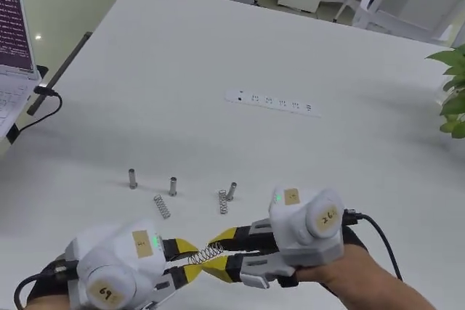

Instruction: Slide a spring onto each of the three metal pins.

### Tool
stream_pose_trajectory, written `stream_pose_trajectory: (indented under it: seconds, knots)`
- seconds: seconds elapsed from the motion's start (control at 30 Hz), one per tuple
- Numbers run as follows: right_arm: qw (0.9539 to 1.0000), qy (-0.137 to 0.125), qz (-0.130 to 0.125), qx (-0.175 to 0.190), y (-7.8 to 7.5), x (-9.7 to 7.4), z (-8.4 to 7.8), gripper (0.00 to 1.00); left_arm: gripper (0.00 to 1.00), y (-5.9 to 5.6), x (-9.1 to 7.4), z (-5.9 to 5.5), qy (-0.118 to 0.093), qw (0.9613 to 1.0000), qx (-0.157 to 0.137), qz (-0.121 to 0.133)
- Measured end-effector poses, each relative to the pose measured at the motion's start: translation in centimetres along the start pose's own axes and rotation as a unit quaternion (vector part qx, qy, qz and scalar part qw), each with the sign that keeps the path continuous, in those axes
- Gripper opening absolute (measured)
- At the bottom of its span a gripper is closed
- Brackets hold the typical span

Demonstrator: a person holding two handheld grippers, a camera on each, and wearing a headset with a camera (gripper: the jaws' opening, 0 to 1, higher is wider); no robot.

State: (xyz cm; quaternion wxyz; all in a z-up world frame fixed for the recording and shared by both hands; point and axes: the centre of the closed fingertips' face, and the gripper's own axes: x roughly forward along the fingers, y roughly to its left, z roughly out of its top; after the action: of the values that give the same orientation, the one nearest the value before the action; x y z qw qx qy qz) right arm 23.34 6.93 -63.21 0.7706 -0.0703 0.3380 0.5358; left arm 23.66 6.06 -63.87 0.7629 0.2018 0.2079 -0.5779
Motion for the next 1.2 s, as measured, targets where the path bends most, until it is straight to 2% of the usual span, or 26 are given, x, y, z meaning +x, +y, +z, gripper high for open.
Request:
stream_pose_trajectory:
  seconds: [0.2,0.37,0.57,0.83,1.0,1.07,1.2]
  knots:
    - [0.9999,0.004,0.011,-0.003,0.2,0.0,-0.1,0.13,0.02,-0.5,0.1,0.3,-0.003,0.9999,0.008,-0.013]
    - [0.9994,0.012,0.032,-0.001,1.0,-0.1,-0.3,0.09,0.02,-0.8,0.3,0.2,0.0,0.9997,0.014,-0.022]
    - [0.9992,0.024,0.03,-0.009,0.9,-0.1,-0.6,0.09,0.02,-1.1,0.5,0.0,-0.002,0.9994,0.004,-0.035]
    - [0.9994,0.026,0.015,-0.017,0.3,-0.1,-0.5,0.09,0.03,-0.4,0.7,0.1,-0.015,0.9992,-0.025,-0.027]
    - [0.9996,0.023,0.01,-0.015,-0.1,-0.2,-0.4,0.09,0.04,-0.2,0.8,0.3,-0.019,0.9992,-0.029,-0.022]
    - [0.9996,0.022,0.001,-0.016,-0.4,-0.3,-0.4,0.09,0.06,0.0,0.8,0.1,-0.013,0.9994,-0.027,-0.02]
    - [0.9998,0.017,-0.009,-0.01,-1.1,-0.8,-0.3,0.09,0.09,0.7,0.4,-0.6,-0.012,0.999,-0.042,-0.012]
